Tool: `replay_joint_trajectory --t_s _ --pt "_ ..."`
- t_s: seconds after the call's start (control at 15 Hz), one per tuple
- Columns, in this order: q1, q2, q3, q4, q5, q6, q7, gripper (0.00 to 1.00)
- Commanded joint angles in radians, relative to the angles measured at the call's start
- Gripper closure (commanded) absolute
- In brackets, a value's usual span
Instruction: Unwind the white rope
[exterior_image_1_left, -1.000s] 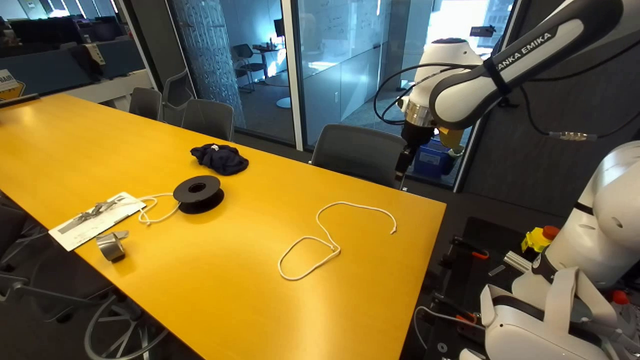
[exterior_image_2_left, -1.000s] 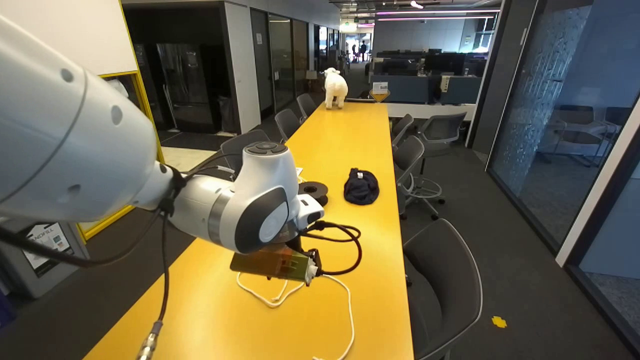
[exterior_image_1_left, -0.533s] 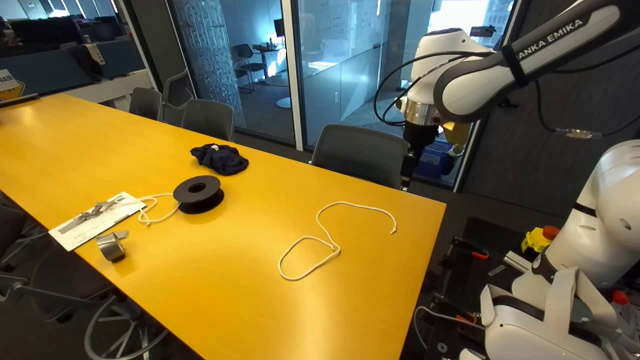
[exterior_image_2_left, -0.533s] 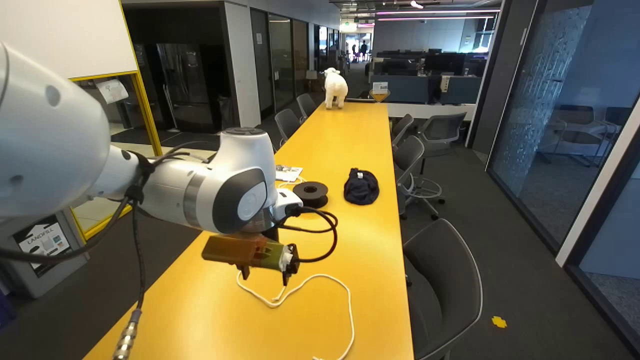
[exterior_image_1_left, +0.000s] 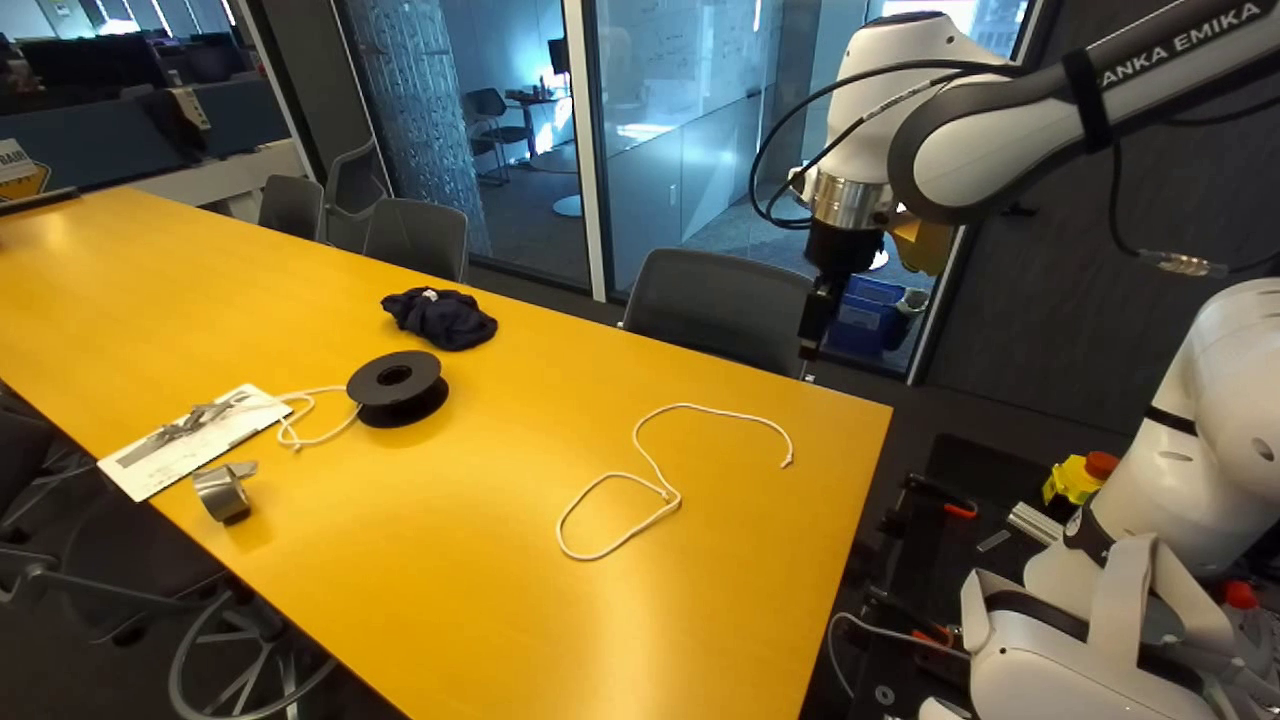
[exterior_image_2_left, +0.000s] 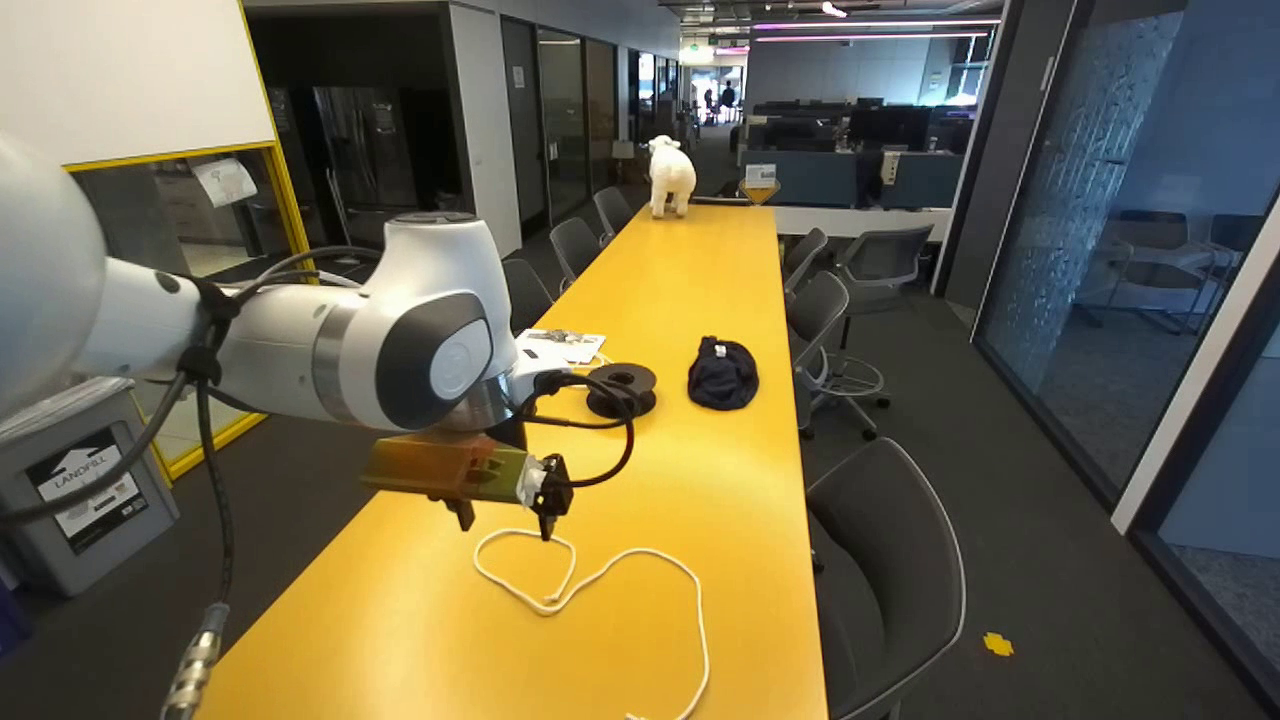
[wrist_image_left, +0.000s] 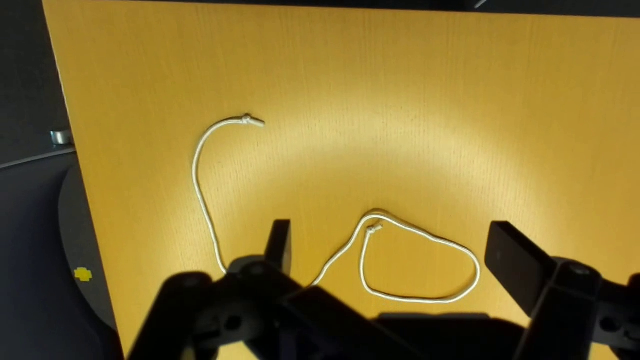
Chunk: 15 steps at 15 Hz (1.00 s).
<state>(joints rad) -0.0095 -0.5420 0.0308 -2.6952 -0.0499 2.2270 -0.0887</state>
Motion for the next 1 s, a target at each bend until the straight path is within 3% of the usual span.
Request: replay_joint_trajectory --t_s 0.0,0.93 --pt "0.009 -0.026 -0.004 0.024 -0.008 -0.043 0.021 0.00" --pt "0.010 0.000 -0.012 0.012 -0.006 -0.032 0.017 0.00"
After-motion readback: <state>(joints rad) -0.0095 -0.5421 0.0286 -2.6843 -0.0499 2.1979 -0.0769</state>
